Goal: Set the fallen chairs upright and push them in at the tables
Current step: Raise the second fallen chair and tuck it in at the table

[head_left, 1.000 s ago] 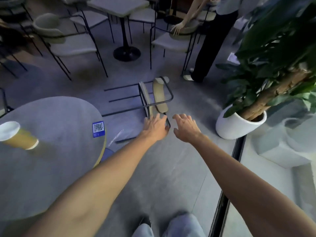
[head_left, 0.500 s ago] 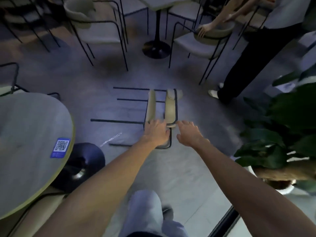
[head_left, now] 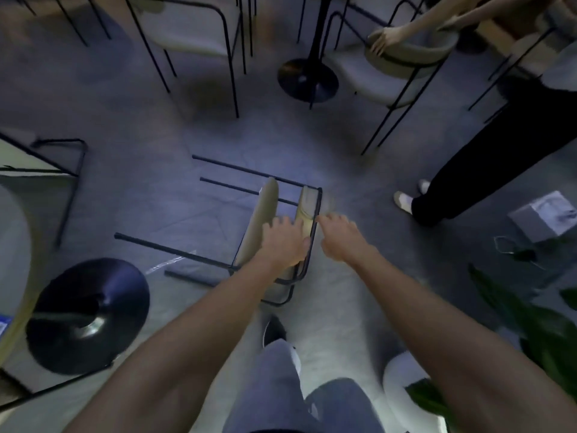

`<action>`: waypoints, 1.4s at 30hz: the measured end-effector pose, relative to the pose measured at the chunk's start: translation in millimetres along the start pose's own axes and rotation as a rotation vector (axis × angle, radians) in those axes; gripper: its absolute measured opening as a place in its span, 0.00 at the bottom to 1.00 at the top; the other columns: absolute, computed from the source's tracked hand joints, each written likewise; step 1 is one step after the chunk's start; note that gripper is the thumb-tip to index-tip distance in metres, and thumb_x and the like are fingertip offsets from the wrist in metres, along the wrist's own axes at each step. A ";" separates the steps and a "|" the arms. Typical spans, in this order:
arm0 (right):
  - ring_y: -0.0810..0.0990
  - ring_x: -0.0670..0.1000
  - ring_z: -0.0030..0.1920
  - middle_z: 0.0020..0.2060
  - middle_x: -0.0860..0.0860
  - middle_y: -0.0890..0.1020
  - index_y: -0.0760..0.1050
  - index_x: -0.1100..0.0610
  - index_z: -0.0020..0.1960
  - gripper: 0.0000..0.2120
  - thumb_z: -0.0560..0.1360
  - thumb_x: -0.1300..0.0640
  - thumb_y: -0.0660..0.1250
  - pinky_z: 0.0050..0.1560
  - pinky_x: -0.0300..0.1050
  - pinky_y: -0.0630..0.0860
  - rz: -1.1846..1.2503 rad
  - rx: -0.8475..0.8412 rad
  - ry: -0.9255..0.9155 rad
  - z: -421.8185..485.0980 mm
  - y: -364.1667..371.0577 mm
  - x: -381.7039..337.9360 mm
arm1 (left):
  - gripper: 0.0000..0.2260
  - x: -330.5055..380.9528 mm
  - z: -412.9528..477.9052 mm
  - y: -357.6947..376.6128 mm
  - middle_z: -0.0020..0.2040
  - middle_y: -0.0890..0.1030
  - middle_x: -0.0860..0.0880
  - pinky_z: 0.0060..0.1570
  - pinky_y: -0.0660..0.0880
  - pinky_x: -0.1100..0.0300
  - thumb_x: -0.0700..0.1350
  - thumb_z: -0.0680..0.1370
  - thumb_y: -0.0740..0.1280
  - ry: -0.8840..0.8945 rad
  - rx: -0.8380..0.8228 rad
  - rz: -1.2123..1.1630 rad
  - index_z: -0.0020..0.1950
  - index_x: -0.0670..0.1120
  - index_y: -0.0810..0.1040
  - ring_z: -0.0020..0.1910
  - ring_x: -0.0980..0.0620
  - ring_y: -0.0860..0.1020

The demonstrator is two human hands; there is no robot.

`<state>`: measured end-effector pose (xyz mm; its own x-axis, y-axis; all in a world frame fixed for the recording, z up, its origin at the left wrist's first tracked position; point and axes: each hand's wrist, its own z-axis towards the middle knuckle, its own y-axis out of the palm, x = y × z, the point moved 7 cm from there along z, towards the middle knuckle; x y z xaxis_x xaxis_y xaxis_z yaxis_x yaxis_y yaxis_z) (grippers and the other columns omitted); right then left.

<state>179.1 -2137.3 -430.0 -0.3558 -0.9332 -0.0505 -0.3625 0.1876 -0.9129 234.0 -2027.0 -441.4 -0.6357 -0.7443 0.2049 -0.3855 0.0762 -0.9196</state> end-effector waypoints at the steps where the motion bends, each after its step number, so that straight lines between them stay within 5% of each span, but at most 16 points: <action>1: 0.70 0.62 0.66 0.66 0.58 0.72 0.66 0.56 0.70 0.21 0.78 0.57 0.61 0.63 0.55 0.68 -0.020 -0.007 -0.009 14.3 -0.6 8.7 | 0.21 3.6 13.5 3.2 0.65 0.73 0.43 0.59 0.68 0.45 0.59 0.80 0.56 -0.011 -0.005 -0.004 0.69 0.48 0.69 0.64 0.40 0.71; 13: 0.72 0.58 0.64 0.68 0.54 0.70 0.60 0.54 0.75 0.31 0.75 0.60 0.66 0.56 0.51 0.73 -0.209 -0.018 -0.219 170.6 101.1 103.1 | 0.32 42.2 166.1 111.9 0.69 0.69 0.42 0.60 0.69 0.46 0.62 0.77 0.60 -0.129 -0.018 0.038 0.74 0.43 0.63 0.65 0.42 0.69; 22: 0.62 0.60 0.74 0.79 0.55 0.54 0.48 0.54 0.81 0.42 0.75 0.62 0.69 0.66 0.54 0.71 -0.271 -0.017 -0.346 270.9 201.3 158.8 | 0.39 62.0 267.7 233.0 0.79 0.54 0.36 0.74 0.58 0.42 0.56 0.79 0.64 -0.243 -0.035 0.008 0.80 0.40 0.49 0.78 0.36 0.51; 28: 0.61 0.62 0.75 0.79 0.57 0.55 0.51 0.56 0.80 0.37 0.77 0.58 0.67 0.65 0.59 0.70 -0.279 0.059 -0.396 306.5 210.8 159.9 | 0.31 52.7 295.8 244.2 0.78 0.48 0.30 0.77 0.50 0.44 0.43 0.83 0.57 -0.257 0.074 0.090 0.81 0.40 0.44 0.78 0.32 0.48; 42: 0.59 0.64 0.77 0.80 0.55 0.53 0.55 0.53 0.77 0.36 0.74 0.64 0.68 0.71 0.70 0.62 -0.092 0.000 -0.338 309.5 215.1 149.2 | 0.34 35.9 298.4 230.8 0.78 0.48 0.31 0.77 0.52 0.46 0.39 0.80 0.62 -0.221 0.010 0.050 0.80 0.40 0.46 0.78 0.33 0.49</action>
<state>314.7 -2331.1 -759.3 -0.0164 -0.9949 -0.0997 -0.3799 0.0984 -0.9198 321.8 -2234.1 -746.4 -0.4912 -0.8673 0.0811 -0.3498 0.1111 -0.9302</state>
